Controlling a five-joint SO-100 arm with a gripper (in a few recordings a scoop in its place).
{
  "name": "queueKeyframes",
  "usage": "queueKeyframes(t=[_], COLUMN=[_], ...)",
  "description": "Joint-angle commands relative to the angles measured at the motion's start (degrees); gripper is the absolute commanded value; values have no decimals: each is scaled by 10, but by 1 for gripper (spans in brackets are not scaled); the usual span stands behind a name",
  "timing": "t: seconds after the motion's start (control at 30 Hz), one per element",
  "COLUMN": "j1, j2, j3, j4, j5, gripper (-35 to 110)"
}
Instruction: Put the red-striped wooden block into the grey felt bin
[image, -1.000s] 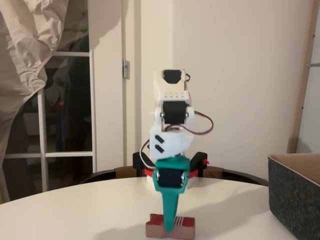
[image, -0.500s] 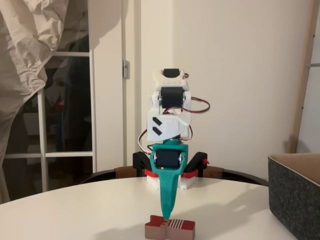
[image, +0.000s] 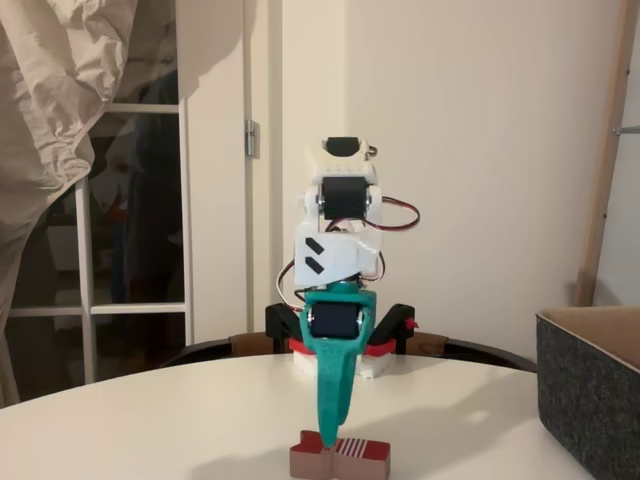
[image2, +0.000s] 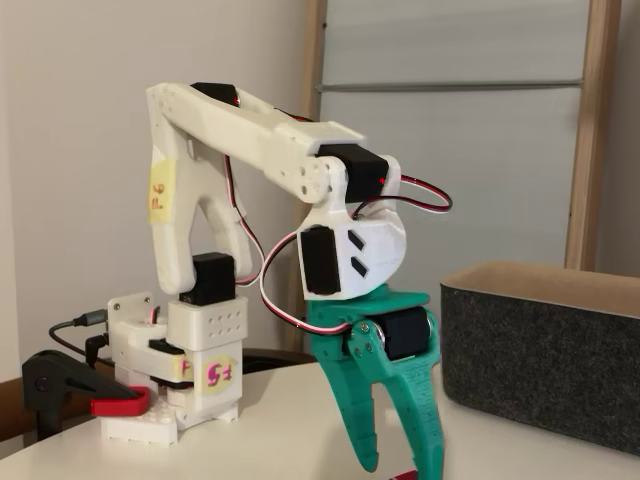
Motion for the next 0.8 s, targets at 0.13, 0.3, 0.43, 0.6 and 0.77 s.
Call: queueKeyframes(t=[0.13, 0.3, 0.43, 0.6, 0.77], j1=[-15, -19, -20, -24, -21], j2=[12, -1, -4, -4, -4], j3=[3, 3, 2, 3, 6], j4=[-13, -37, -52, -18, 62], j5=[-11, -14, -14, -19, -7], gripper=[28, 30, 29, 28, 30])
